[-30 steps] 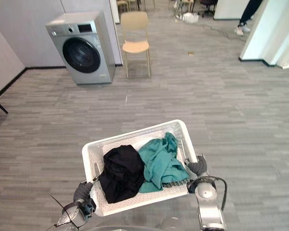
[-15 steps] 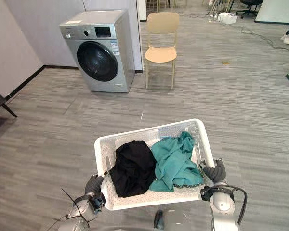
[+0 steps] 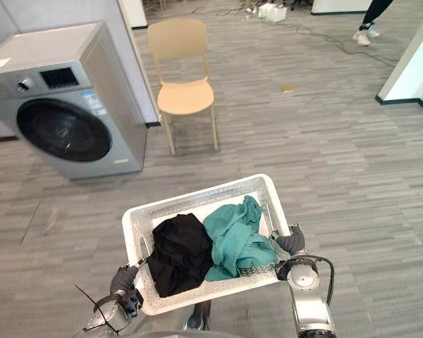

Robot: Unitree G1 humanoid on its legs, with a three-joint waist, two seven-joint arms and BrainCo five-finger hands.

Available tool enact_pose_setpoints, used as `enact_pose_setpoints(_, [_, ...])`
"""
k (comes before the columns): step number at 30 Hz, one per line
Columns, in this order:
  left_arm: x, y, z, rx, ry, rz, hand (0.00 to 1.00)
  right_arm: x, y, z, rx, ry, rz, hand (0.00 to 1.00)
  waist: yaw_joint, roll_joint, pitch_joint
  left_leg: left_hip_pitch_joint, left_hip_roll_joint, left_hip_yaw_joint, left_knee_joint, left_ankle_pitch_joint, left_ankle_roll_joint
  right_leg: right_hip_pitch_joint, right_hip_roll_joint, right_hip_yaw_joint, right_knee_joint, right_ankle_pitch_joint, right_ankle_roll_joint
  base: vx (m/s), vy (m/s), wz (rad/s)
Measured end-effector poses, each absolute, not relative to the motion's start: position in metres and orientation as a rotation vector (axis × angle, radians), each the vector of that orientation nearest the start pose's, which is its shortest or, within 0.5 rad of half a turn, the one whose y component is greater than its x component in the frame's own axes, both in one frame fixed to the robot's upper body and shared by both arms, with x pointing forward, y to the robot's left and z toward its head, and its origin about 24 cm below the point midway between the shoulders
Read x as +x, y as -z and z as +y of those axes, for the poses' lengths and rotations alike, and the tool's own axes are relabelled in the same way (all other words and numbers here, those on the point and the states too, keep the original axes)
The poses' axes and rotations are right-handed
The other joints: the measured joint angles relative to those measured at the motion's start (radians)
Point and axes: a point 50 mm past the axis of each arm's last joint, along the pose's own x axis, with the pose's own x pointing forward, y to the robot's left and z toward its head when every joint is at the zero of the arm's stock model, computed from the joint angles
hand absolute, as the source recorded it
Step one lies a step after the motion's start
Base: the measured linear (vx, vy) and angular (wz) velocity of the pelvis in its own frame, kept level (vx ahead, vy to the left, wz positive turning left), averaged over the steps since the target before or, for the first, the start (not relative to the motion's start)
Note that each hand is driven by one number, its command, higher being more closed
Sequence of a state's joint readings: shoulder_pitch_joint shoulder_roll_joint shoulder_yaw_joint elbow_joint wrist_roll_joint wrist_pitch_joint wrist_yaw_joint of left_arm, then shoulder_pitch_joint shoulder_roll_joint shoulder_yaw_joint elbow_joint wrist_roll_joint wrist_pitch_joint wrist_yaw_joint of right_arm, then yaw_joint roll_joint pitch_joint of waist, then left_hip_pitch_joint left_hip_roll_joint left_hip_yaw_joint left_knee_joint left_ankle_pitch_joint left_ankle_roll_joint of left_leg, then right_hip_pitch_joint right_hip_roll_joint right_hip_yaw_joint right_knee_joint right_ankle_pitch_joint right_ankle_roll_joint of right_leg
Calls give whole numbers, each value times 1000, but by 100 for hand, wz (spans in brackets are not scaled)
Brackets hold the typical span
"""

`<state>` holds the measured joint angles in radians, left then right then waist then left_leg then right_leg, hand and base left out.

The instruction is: Pick up the laundry basket with both hands and put the clothes into the washing machine.

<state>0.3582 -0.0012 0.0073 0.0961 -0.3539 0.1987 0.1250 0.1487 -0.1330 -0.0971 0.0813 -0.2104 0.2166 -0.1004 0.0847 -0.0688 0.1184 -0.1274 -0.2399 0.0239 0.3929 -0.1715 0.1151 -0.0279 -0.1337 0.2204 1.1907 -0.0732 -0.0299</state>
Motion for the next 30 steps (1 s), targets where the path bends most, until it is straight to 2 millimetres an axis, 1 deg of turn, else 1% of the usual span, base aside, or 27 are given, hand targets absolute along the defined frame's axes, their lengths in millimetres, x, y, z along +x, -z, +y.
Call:
enact_pose_setpoints(1, [145, 69, 167, -332, -264, 652, 100, 201, 24, -224, -351, 254, 450, 100, -22, 32, 3, 111, -5, -43, -58, 0, 0, -80, -6, -84, 101, -62, -60, 628, 177, 27])
enact_pose_setpoints(2, [145, 70, 165, -323, -252, 660, 100, 195, 28, -226, -346, 262, 468, 100, -55, 66, 1, 188, 25, -80, -103, -3, 5, -160, 12, -170, 88, -120, -70, 627, 175, 37])
enact_pose_setpoints(3, [145, 70, 165, -314, -244, 660, 100, 194, 28, -227, -339, 267, 473, 100, -67, 90, -1, 224, 45, -94, -124, -8, 5, -200, 28, -209, 49, -143, -54, 619, 172, 33])
enact_pose_setpoints(4, [148, 68, 167, -292, -230, 656, 100, 193, 29, -225, -324, 272, 475, 100, -74, 112, -3, 269, 67, -109, -152, -14, -5, -256, 50, -251, -32, -167, -17, 620, 127, 20])
enact_pose_setpoints(5, [155, 65, 171, -266, -212, 636, 100, 190, 28, -224, -305, 288, 472, 100, -75, 111, 2, 324, 81, -116, -185, -21, -17, -315, 62, -295, -174, -183, 19, 759, 93, 25])
enact_pose_setpoints(7, [166, 60, 172, -247, -192, 611, 100, 186, 26, -223, -275, 317, 461, 100, -73, 83, 7, 404, 84, -151, -234, -36, -36, -365, 66, -342, -465, -155, 39, 650, -10, 40])
enact_pose_setpoints(8, [169, 58, 170, -243, -174, 600, 100, 182, 25, -223, -262, 330, 459, 100, -83, 64, -3, 430, 84, -187, -232, -62, -52, -353, 95, -293, -707, -90, 59, 656, -101, 98])
enact_pose_setpoints(9, [168, 58, 166, -254, -168, 604, 100, 180, 24, -226, -270, 342, 461, 100, -119, 63, -5, 462, 97, -233, -194, -108, -66, -333, 113, -263, -744, 22, 55, 676, -128, 117])
enact_pose_setpoints(10, [167, 59, 164, -260, -169, 609, 100, 180, 24, -229, -276, 345, 464, 100, -131, 69, -5, 470, 108, -252, -154, -129, -69, -317, 127, -265, -722, 47, 26, 692, -129, 99])
enact_pose_setpoints(11, [164, 62, 157, -292, -176, 627, 100, 180, 23, -233, -301, 344, 466, 100, -127, 106, -17, 439, 134, -257, -19, -141, -73, -294, 136, -304, -680, -7, -6, 557, -84, 53])
enact_pose_setpoints(12, [164, 63, 157, -300, -185, 627, 100, 180, 21, -235, -314, 339, 458, 100, -124, 111, -17, 395, 134, -242, 88, -124, -98, -279, 134, -320, -668, -35, -17, 667, -91, 58])
enact_pose_setpoints(13, [164, 63, 156, -320, -200, 625, 100, 183, 15, -235, -332, 327, 435, 100, -127, 134, -6, 276, 147, -175, 347, 5, -123, -225, 140, -355, -675, -74, -33, 668, -77, 35])
enact_pose_setpoints(14, [159, 65, 157, -327, -212, 639, 100, 183, 14, -233, -346, 307, 429, 100, -95, 149, 6, 166, 194, -75, 554, 312, -112, -126, 161, -347, -744, -103, -70, 673, -73, 28])
enact_pose_setpoints(15, [156, 66, 157, -326, -215, 647, 100, 183, 15, -231, -343, 301, 431, 100, -89, 149, 9, 112, 223, -41, 648, 403, -104, -67, 168, -344, -795, -118, -62, 823, -45, 18])
enact_pose_setpoints(16, [155, 67, 158, -325, -211, 649, 100, 182, 16, -233, -341, 310, 438, 100, -70, 175, 22, -10, 269, -20, 846, 288, -96, 40, 181, -362, -871, -126, -52, 673, -28, 25])
enact_pose_setpoints(17, [152, 68, 159, -321, -216, 656, 100, 181, 19, -232, -338, 307, 450, 100, -49, 162, 29, -96, 279, 3, 902, 190, -77, 103, 177, -356, -917, -135, -44, 771, -34, 15])
enact_pose_setpoints(18, [149, 69, 161, -319, -222, 663, 100, 183, 20, -231, -339, 300, 453, 100, -22, 153, 29, -171, 281, 19, 878, 121, -73, 147, 159, -349, -957, -146, -38, 606, -22, -21])
enact_pose_setpoints(19, [146, 70, 165, -316, -236, 669, 100, 190, 20, -233, -355, 287, 449, 100, -4, 140, 28, -255, 267, 46, 754, 59, -81, 189, 125, -330, -992, -162, -26, 758, 13, -38])
enact_pose_setpoints(21, [149, 68, 166, -333, -248, 646, 100, 204, 19, -231, -356, 266, 437, 100, 13, 134, 28, -310, 262, 65, 398, 50, -99, 237, 75, -317, -1022, -190, 17, 677, 73, -35])
enact_pose_setpoints(23, [146, 70, 168, -337, -263, 652, 100, 205, 21, -229, -354, 257, 443, 100, 9, 129, 28, -247, 288, 121, -100, 96, -128, 324, 32, -318, -1023, -233, 91, 809, 195, -10])
enact_pose_setpoints(24, [146, 72, 166, -336, -254, 663, 100, 201, 24, -232, -353, 269, 457, 100, 6, 121, 25, -232, 288, 132, -137, 186, -126, 353, 13, -313, -1005, -254, 128, 768, 244, 8])
enact_pose_setpoints(25, [145, 74, 164, -335, -248, 673, 100, 199, 26, -233, -354, 277, 469, 100, 6, 109, 16, -222, 276, 146, -127, 254, -105, 361, -7, -305, -985, -260, 137, 799, 295, 17])
enact_pose_setpoints(26, [147, 76, 164, -330, -245, 684, 100, 199, 28, -234, -353, 286, 484, 100, -3, 70, 0, -221, 226, 174, -80, 246, -40, 350, -63, -273, -916, -246, 140, 822, 335, 18])
enact_pose_setpoints(27, [148, 76, 163, -331, -247, 687, 100, 203, 26, -235, -356, 286, 475, 100, -17, 59, 2, -243, 216, 177, 26, 183, -3, 325, -80, -224, -826, -175, 144, 812, 340, 12])
enact_pose_setpoints(28, [148, 76, 164, -330, -248, 691, 100, 203, 27, -235, -350, 288, 477, 100, -14, 57, 3, -252, 223, 180, 94, 156, 2, 311, -77, -196, -781, -122, 128, 727, 358, -9])
enact_pose_setpoints(29, [149, 75, 166, -324, -246, 679, 100, 201, 31, -232, -334, 284, 491, 100, -9, 47, -5, -268, 207, 200, 172, 112, -22, 285, -67, -163, -658, 16, 88, 571, 359, -27])
enact_pose_setpoints(30, [146, 76, 163, -318, -234, 690, 100, 197, 34, -233, -333, 284, 499, 100, -17, 38, -35, -148, 165, 185, -34, 102, 15, 214, -88, -139, -482, 161, 92, 515, 347, -19])
